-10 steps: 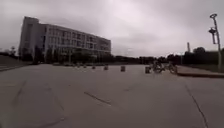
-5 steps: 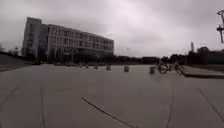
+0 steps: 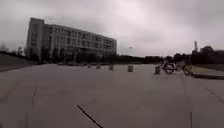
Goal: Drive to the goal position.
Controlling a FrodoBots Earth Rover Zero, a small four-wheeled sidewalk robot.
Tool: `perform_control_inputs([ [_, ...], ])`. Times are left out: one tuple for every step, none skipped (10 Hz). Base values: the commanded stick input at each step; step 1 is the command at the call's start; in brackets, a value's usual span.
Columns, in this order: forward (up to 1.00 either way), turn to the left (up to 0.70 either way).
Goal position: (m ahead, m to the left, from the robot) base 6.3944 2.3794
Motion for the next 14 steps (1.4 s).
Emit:
perform_control_inputs([
  [0.70, 0.06],
  [0.70, 0.06],
  [0.70, 0.06],
  [0.70, 0.06],
  [0.70, 0.06],
  [0.70, 0.06],
  [0.70, 0.06],
  [0.70, 0.06],
  [0.70, 0.06],
  [0.70, 0.06],
  [0.70, 0.06],
  [0.70, 0.06],
  [0.70, 0.06],
  [0.70, 0.06],
])
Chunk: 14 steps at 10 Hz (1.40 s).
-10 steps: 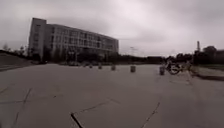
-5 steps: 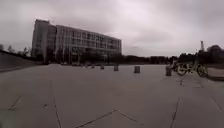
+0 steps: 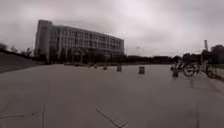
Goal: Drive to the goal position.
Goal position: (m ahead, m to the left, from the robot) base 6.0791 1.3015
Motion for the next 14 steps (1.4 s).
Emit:
perform_control_inputs([
  [0.70, 0.06],
  [0.70, 0.06],
  [0.70, 0.06],
  [0.70, 0.06],
  [0.70, 0.06],
  [0.70, 0.06],
  [0.70, 0.06],
  [0.70, 0.06],
  [0.70, 0.06],
  [0.70, 0.06],
  [0.70, 0.06],
  [0.70, 0.06],
  [0.70, 0.06],
  [0.70, 0.06],
])
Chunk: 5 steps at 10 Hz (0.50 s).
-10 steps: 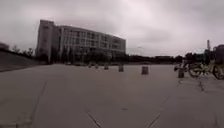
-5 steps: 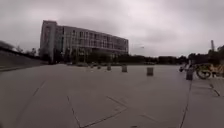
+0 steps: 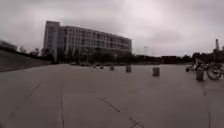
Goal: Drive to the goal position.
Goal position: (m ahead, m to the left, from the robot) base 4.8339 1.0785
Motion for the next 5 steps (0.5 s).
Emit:
perform_control_inputs([
  [0.70, 0.06],
  [0.70, 0.06],
  [0.70, 0.06],
  [0.70, 0.06],
  [0.70, 0.06],
])
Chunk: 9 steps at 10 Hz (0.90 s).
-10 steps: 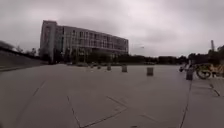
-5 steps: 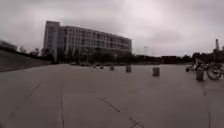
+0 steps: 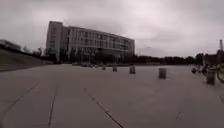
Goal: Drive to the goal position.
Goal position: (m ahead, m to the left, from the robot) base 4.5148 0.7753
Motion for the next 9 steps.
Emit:
perform_control_inputs([
  [0.70, 0.06],
  [0.70, 0.12],
  [0.70, 0.21],
  [0.70, 0.30],
  [0.70, 0.39],
  [0.70, 0.41],
  [0.70, 0.41],
  [0.70, 0.41],
  [0.70, 0.41],
])
